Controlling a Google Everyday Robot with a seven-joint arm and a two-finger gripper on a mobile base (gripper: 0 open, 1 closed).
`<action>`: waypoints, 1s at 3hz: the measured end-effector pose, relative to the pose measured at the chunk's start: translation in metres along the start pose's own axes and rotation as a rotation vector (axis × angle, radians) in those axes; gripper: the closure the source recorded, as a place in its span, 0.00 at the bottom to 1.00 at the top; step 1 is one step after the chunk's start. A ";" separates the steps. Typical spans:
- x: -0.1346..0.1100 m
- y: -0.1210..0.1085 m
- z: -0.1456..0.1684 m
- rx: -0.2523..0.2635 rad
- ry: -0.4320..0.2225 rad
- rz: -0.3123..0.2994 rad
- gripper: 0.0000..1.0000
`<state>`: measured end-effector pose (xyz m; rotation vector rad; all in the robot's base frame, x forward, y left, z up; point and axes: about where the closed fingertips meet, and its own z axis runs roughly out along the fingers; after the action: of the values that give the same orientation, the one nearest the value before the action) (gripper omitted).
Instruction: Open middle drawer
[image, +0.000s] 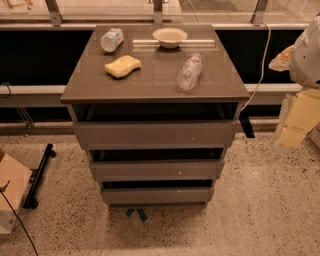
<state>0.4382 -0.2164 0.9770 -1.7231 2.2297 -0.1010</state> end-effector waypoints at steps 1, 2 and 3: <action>0.000 0.000 0.000 0.000 0.000 0.000 0.00; -0.001 0.001 0.005 -0.005 -0.019 0.003 0.00; 0.001 0.003 0.014 -0.019 -0.068 0.044 0.00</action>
Offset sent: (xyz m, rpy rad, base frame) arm 0.0005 0.0033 -0.0157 0.0455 0.0238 0.0069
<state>0.4392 -0.2148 0.9625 -1.6606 2.2249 -0.0114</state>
